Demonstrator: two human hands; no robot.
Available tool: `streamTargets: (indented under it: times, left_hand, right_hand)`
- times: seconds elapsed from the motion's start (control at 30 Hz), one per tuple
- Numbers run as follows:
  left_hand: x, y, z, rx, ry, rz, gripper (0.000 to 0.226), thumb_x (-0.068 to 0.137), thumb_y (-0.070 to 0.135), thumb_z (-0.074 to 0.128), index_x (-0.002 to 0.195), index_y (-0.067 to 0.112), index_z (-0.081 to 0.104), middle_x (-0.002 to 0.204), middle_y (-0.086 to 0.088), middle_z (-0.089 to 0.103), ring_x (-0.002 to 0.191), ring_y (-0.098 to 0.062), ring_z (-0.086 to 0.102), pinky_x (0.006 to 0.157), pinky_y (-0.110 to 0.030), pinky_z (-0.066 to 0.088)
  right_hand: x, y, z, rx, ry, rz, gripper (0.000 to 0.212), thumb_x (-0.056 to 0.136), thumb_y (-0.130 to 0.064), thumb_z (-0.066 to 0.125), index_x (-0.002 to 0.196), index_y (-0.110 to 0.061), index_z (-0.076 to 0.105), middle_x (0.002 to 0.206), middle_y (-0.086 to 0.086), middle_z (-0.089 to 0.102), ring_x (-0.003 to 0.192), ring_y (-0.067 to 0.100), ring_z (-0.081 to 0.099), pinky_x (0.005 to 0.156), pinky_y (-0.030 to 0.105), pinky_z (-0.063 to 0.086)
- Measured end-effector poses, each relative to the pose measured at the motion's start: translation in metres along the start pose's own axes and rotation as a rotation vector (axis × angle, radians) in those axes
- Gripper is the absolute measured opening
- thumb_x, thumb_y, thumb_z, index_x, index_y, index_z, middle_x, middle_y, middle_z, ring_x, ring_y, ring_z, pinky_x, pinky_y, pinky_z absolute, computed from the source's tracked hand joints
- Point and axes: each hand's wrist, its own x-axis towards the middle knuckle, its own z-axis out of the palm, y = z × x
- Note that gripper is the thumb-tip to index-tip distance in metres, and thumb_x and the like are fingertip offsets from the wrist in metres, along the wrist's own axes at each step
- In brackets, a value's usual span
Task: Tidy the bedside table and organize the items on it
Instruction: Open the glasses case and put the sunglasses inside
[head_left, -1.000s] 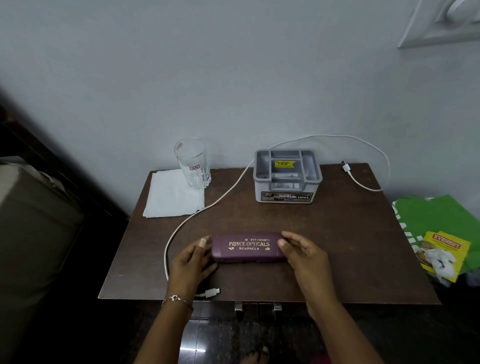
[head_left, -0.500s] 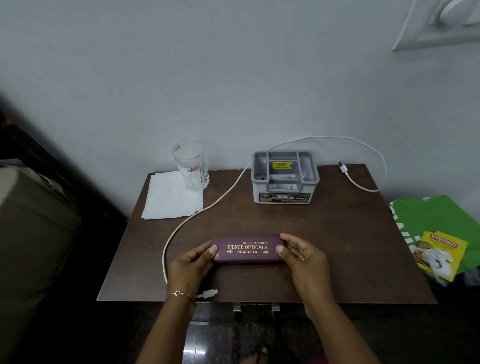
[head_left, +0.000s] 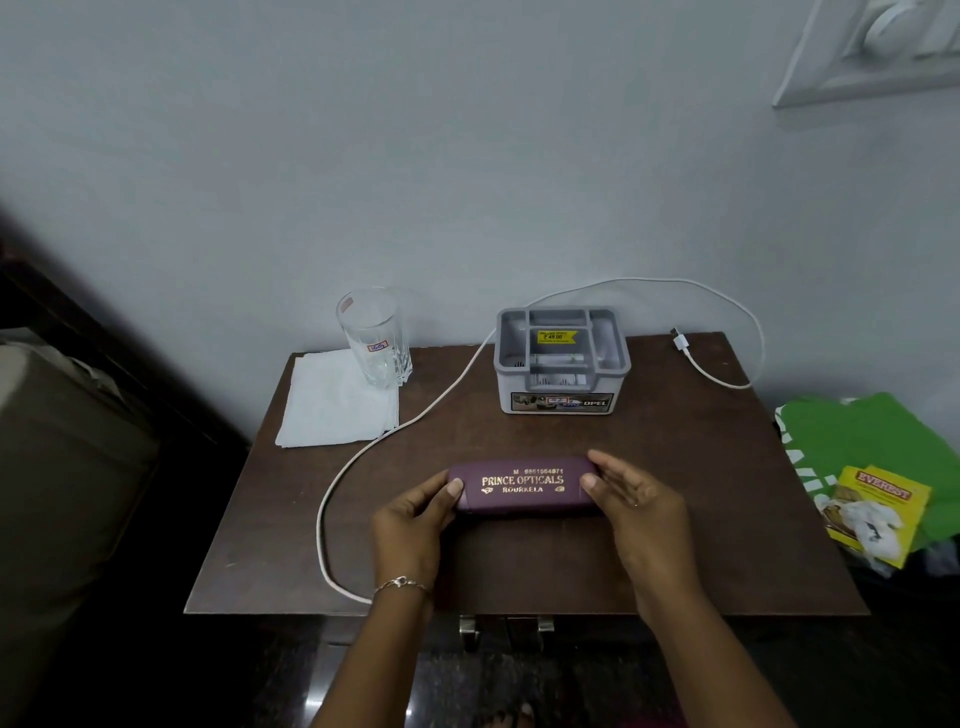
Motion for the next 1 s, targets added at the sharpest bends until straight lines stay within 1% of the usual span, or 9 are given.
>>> streamTargets:
  times: [0.17,0.3,0.47,0.6,0.7,0.8,0.87,0.93,1.0]
  left_hand:
    - [0.006,0.001,0.034,0.091,-0.015,0.097,0.031,0.079,0.007,0.069,0.109,0.004,0.067,0.100,-0.008,0.070,0.091,-0.015,0.063,0.090,-0.029,0.049]
    - [0.010,-0.004,0.054,0.207,-0.021,0.183,0.032,0.078,0.010,0.071,0.109,0.006,0.068,0.100,-0.003,0.069,0.080,-0.002,0.061,0.082,-0.016,0.049]
    - [0.017,-0.010,0.067,0.297,-0.012,0.195,0.032,0.078,0.015,0.071,0.109,0.010,0.068,0.104,-0.008,0.071,0.096,-0.015,0.064,0.094,-0.034,0.049]
    - [0.021,-0.014,0.070,0.350,0.020,0.199,0.036,0.078,0.016,0.071,0.113,0.009,0.066,0.105,-0.009,0.070,0.096,-0.016,0.063,0.094,-0.034,0.049]
    - [0.021,-0.016,0.070,0.368,0.024,0.194,0.036,0.078,0.018,0.071,0.113,0.011,0.066,0.105,-0.010,0.071,0.099,-0.020,0.064,0.094,-0.035,0.049]
    - [0.020,-0.015,0.069,0.368,0.007,0.164,0.038,0.078,0.020,0.072,0.114,0.012,0.066,0.108,-0.010,0.070,0.101,-0.019,0.064,0.096,-0.036,0.048]
    - [0.019,-0.010,0.065,0.336,0.007,0.135,0.040,0.078,0.021,0.072,0.116,0.009,0.064,0.113,-0.010,0.068,0.102,-0.014,0.061,0.099,-0.034,0.046]
    - [0.016,-0.001,0.057,0.280,0.015,0.143,0.039,0.080,0.018,0.070,0.116,0.006,0.064,0.115,-0.009,0.067,0.103,-0.012,0.060,0.098,-0.030,0.045]
    - [0.014,0.011,0.042,0.249,0.021,0.202,0.034,0.082,0.015,0.067,0.114,0.005,0.065,0.113,-0.007,0.067,0.100,-0.009,0.061,0.092,-0.020,0.048]
  right_hand:
    - [0.020,-0.007,-0.022,-0.034,0.030,-0.031,0.034,0.083,-0.001,0.063,0.116,-0.007,0.064,0.106,0.005,0.068,0.086,0.000,0.061,0.073,0.003,0.049]
    - [0.034,-0.007,-0.037,-0.084,0.053,-0.041,0.034,0.083,-0.003,0.064,0.117,-0.009,0.064,0.105,0.004,0.068,0.087,-0.002,0.060,0.074,0.004,0.050]
    - [0.044,-0.007,-0.046,-0.132,0.062,-0.054,0.035,0.082,-0.003,0.066,0.117,-0.009,0.064,0.104,0.004,0.068,0.085,-0.003,0.060,0.080,0.008,0.049]
    - [0.047,-0.005,-0.048,-0.161,0.045,-0.037,0.034,0.082,-0.004,0.067,0.115,-0.011,0.066,0.103,0.003,0.069,0.087,-0.001,0.062,0.090,0.026,0.051]
    - [0.047,-0.003,-0.049,-0.167,0.036,-0.035,0.034,0.082,-0.005,0.067,0.115,-0.011,0.066,0.103,0.002,0.069,0.088,-0.001,0.062,0.090,0.026,0.050]
    - [0.047,-0.005,-0.050,-0.161,0.027,-0.048,0.032,0.081,-0.005,0.067,0.111,-0.016,0.068,0.105,0.003,0.070,0.092,0.008,0.065,0.093,0.029,0.050]
    - [0.046,-0.008,-0.049,-0.184,0.039,-0.072,0.031,0.081,-0.008,0.069,0.110,-0.019,0.069,0.105,0.003,0.071,0.093,0.004,0.066,0.089,0.021,0.052]
    - [0.043,-0.016,-0.044,-0.209,0.090,-0.109,0.032,0.080,-0.010,0.070,0.111,-0.018,0.068,0.106,0.003,0.071,0.084,-0.008,0.064,0.080,0.008,0.050]
    - [0.037,-0.029,-0.035,-0.211,0.167,-0.175,0.034,0.079,-0.013,0.072,0.112,-0.018,0.068,0.107,0.002,0.071,0.087,-0.006,0.064,0.079,0.006,0.048]
